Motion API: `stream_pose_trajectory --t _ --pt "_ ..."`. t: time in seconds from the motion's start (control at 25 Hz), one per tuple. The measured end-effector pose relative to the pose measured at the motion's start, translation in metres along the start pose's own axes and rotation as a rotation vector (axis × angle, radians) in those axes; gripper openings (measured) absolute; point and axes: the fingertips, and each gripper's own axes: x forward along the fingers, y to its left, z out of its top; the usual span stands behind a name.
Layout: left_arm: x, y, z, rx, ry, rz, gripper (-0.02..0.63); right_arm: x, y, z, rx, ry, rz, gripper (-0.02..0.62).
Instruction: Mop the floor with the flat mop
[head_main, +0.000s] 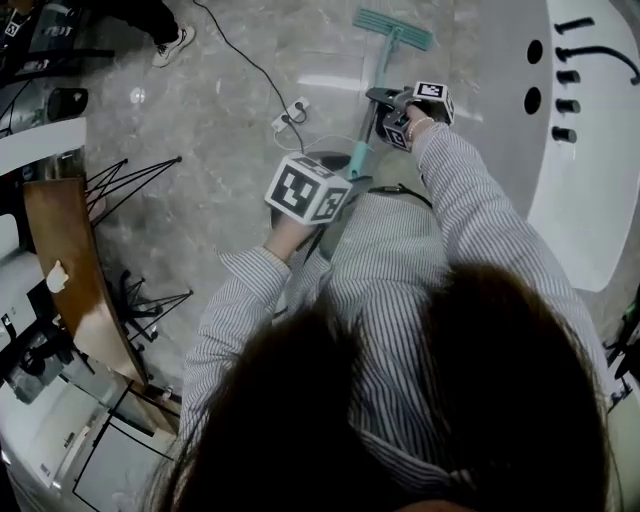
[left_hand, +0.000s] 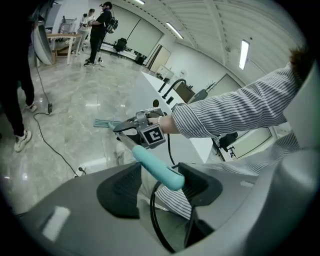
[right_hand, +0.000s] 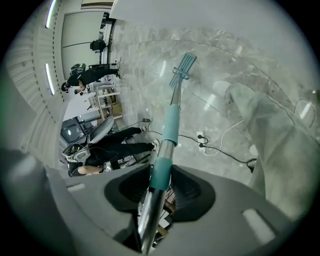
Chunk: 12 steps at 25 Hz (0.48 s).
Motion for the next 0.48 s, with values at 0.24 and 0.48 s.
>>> stream_pose_trajectory --t 0.24,0.48 --pt "-0.033 -0.037 -0.042 -0.03 -0.018 -0.002 0.238 -0.016 -0.025 -0.065 0.055 -0.005 0.054 0.133" --pt "-0.044 -0.065 -0.056 -0.06 -0.033 0.017 0.236 -0.032 -0.035 -0.095 0.054 0.003 0.108 0.138"
